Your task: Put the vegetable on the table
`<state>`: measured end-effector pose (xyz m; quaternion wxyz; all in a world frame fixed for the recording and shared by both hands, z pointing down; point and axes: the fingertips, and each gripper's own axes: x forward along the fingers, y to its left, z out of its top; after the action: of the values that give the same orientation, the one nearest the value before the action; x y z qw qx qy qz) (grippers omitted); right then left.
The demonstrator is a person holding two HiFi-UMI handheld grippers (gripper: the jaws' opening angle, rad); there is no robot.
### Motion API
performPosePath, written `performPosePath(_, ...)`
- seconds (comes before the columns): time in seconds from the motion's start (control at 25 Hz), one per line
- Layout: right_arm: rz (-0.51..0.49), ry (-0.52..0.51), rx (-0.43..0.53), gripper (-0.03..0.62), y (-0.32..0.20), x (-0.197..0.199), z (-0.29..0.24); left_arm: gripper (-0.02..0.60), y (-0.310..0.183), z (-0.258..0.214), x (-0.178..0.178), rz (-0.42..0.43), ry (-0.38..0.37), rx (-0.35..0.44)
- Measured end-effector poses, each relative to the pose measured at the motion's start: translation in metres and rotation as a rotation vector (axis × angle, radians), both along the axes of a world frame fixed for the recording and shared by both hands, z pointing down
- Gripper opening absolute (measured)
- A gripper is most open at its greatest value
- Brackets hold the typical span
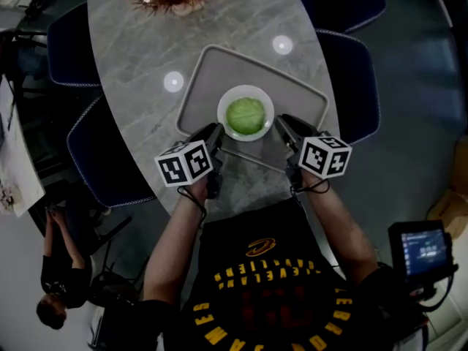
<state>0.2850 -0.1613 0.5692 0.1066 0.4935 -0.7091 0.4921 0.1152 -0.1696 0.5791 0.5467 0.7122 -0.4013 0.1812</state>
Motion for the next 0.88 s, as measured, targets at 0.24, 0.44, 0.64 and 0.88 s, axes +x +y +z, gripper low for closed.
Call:
performPosePath(0.24,-0.014,0.029,-0.032,0.084,-0.006,-0.002,0.009,0.077,-0.002,0.01,0.004,0.029,-0.018,-0.04)
performPosePath(0.44,-0.032,0.046,-0.061,0.084,0.0,-0.004,0.017,0.077,0.003,0.013,0.008,0.063,-0.038,-0.076)
performPosePath(0.64,-0.048,0.033,-0.098,0.084,-0.006,-0.006,0.032,0.077,-0.006,0.023,0.011,0.078,-0.07,-0.105)
performPosePath(0.88,-0.068,0.017,-0.118,0.084,-0.009,-0.01,0.038,0.064,-0.012,0.025,0.013,0.123,-0.073,-0.131)
